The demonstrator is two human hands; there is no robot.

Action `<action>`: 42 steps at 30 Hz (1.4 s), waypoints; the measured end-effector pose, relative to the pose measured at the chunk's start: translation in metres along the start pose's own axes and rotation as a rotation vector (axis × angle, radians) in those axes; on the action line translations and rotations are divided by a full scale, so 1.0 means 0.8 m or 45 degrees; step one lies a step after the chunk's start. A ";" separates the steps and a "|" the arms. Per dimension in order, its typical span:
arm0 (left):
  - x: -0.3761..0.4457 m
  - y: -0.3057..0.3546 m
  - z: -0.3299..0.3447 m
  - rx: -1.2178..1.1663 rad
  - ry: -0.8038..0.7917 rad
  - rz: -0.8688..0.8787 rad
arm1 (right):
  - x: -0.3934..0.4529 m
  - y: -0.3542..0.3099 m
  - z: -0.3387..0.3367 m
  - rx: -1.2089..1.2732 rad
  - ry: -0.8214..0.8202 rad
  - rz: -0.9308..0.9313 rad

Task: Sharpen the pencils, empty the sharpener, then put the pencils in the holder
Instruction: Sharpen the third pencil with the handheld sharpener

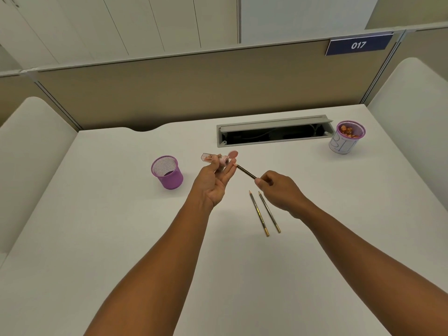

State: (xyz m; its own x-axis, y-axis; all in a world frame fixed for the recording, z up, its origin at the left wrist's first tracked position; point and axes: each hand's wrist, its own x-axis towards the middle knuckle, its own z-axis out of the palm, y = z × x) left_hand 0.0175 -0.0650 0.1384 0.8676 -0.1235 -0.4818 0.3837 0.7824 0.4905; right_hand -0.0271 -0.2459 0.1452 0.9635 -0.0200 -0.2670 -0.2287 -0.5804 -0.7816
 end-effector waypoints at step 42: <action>0.006 -0.006 -0.008 0.217 0.020 0.005 | -0.001 0.013 0.021 0.055 0.040 -0.059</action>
State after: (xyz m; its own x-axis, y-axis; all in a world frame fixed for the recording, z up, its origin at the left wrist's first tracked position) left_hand 0.0176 -0.0650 0.1292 0.8646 -0.1097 -0.4904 0.4295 0.6680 0.6077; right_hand -0.0325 -0.2380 0.1275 0.9769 -0.0199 -0.2130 -0.1891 -0.5456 -0.8164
